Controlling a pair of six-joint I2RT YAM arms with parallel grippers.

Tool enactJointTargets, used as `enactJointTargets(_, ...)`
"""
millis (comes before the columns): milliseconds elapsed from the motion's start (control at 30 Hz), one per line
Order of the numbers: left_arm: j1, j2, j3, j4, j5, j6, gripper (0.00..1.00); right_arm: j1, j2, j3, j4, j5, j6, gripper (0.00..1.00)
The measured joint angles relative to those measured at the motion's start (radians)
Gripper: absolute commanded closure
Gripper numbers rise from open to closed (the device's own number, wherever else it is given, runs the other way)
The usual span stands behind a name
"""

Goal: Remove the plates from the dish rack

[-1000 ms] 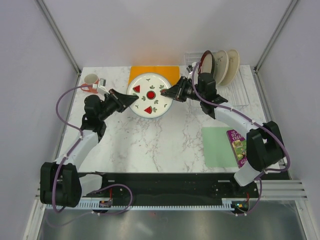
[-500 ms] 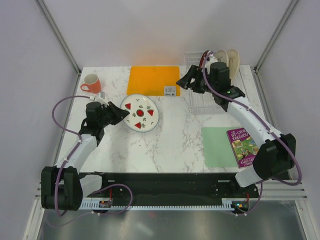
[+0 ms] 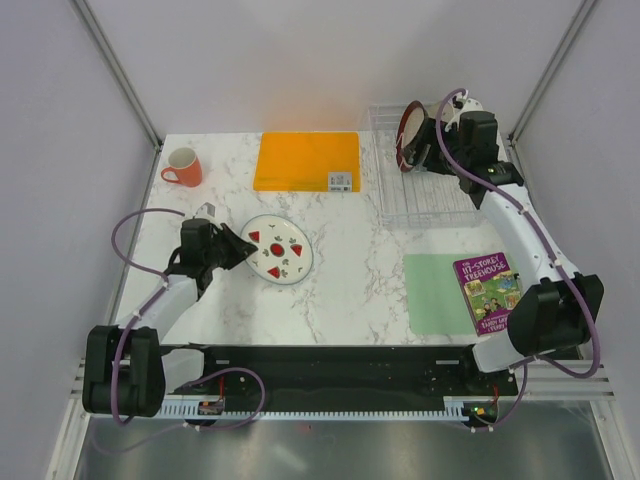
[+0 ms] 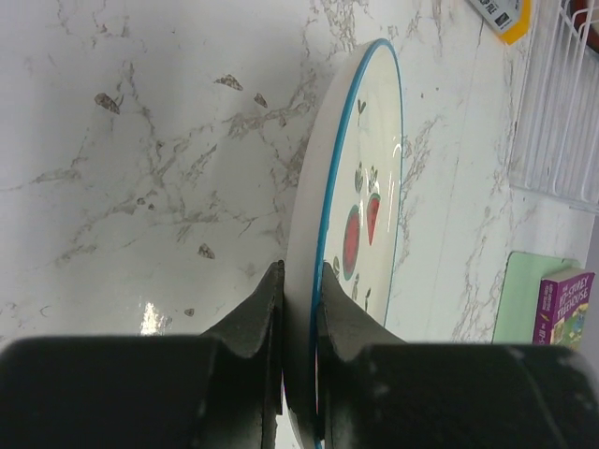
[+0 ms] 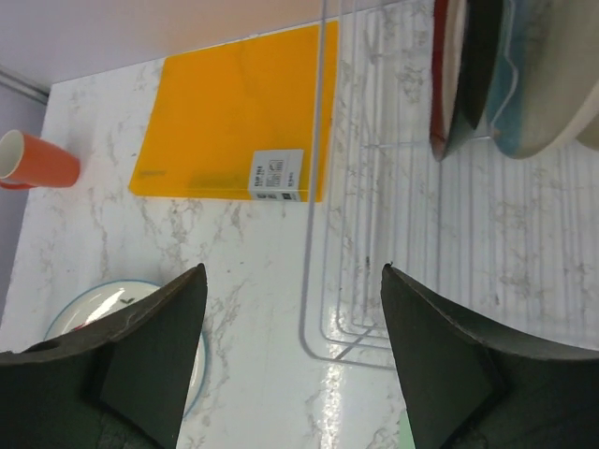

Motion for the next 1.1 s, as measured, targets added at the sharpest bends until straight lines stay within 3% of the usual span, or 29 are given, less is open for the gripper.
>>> enactJointTargets(100,0.000,0.000,0.000,-0.001,-0.026,-0.003,0.97,-0.029,0.037,0.021,-0.031,0.032,-0.034,0.18)
enactJointTargets(233,0.000,0.002,0.022,-0.030,-0.075,-0.013,0.78,-0.042,0.093,0.055,-0.069,0.089,-0.080,0.18)
enactJointTargets(367,0.000,0.064,0.088,-0.076,-0.135,-0.013,0.76,-0.042,0.128,0.072,-0.095,0.118,-0.112,0.17)
enactJointTargets(433,0.005,0.110,0.114,-0.085,-0.149,-0.015,0.66,-0.042,0.138,0.076,-0.101,0.129,-0.123,0.17)
enactJointTargets(500,0.006,0.153,0.140,-0.091,-0.166,-0.012,0.63,-0.042,0.148,0.083,-0.105,0.142,-0.134,0.17)
enactJointTargets(567,0.006,0.187,0.146,-0.100,-0.191,-0.013,0.52,-0.042,0.156,0.090,-0.108,0.153,-0.142,0.16)
enactJointTargets(800,0.006,0.243,0.145,-0.171,-0.314,0.013,0.46,-0.043,0.166,0.093,-0.120,0.169,-0.158,0.16)
enactJointTargets(900,0.010,0.248,0.148,-0.211,-0.362,0.026,0.35,-0.044,0.167,0.095,-0.124,0.177,-0.164,0.16)
enactJointTargets(1100,0.011,0.254,0.201,-0.290,-0.433,0.035,0.32,-0.045,0.198,0.142,-0.141,0.216,-0.180,0.16)
